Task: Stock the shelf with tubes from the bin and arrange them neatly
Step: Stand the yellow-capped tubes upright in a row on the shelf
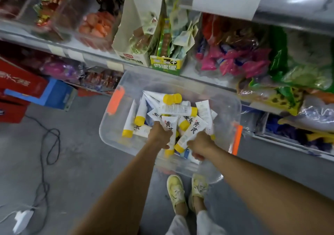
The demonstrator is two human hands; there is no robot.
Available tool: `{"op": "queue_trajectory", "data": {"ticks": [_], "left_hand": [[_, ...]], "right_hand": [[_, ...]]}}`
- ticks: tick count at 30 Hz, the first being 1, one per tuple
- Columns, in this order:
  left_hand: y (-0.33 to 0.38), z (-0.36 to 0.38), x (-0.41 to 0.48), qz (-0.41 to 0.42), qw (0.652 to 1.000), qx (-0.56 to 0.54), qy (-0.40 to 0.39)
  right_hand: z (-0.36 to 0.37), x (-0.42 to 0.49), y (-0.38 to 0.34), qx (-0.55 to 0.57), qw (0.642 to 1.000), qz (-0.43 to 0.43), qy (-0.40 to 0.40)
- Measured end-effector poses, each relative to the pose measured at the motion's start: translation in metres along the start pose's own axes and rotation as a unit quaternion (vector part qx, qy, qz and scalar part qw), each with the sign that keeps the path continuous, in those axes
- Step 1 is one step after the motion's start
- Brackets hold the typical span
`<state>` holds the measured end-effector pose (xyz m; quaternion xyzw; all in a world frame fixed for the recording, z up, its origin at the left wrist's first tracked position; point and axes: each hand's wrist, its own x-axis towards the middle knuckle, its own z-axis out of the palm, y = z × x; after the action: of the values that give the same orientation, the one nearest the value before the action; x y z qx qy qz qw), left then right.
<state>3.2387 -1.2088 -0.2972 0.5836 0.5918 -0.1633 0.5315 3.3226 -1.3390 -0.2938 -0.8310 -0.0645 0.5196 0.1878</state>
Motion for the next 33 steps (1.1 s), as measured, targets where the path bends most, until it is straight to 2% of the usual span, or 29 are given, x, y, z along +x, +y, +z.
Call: {"op": "queue_trajectory", "data": {"ticks": [2, 4, 8, 10, 12, 14, 16, 21, 24, 27, 33], "left_hand": [[-0.002, 0.005, 0.009, -0.007, 1.0, -0.003, -0.003], [-0.002, 0.008, 0.016, 0.002, 0.999, 0.032, 0.021], [-0.003, 0.01, 0.024, 0.06, 0.984, 0.163, 0.038], [-0.002, 0.012, 0.024, 0.089, 0.975, 0.202, 0.023], [-0.002, 0.015, 0.022, 0.102, 0.971, 0.215, 0.016], [-0.001, 0.017, 0.015, 0.113, 0.972, 0.205, 0.013], [0.002, 0.016, 0.004, 0.12, 0.981, 0.154, 0.005], [0.022, -0.006, -0.045, 0.182, 0.983, 0.003, -0.001], [0.043, -0.025, -0.081, 0.226, 0.973, -0.044, 0.0], [0.07, -0.042, -0.121, 0.225, 0.969, -0.093, -0.032], [0.112, -0.076, -0.191, 0.311, 0.945, -0.098, -0.035]], "right_hand": [[0.016, 0.015, -0.002, 0.123, 0.99, 0.064, 0.014], [0.025, 0.024, -0.004, 0.231, 0.966, 0.114, 0.032], [0.028, 0.035, 0.002, 0.325, 0.933, 0.124, 0.095], [0.024, 0.034, 0.005, 0.297, 0.942, 0.128, 0.091], [0.021, 0.031, 0.009, 0.234, 0.964, 0.094, 0.086], [0.016, 0.022, 0.01, 0.166, 0.982, 0.039, 0.077], [0.008, 0.005, 0.008, 0.156, 0.986, -0.003, 0.052], [-0.027, -0.052, -0.014, 0.247, 0.967, -0.061, -0.022], [-0.055, -0.089, -0.03, 0.261, 0.959, -0.102, -0.031], [-0.081, -0.124, -0.044, 0.253, 0.957, -0.139, -0.027], [-0.125, -0.196, -0.064, 0.215, 0.947, -0.239, -0.006]]}}
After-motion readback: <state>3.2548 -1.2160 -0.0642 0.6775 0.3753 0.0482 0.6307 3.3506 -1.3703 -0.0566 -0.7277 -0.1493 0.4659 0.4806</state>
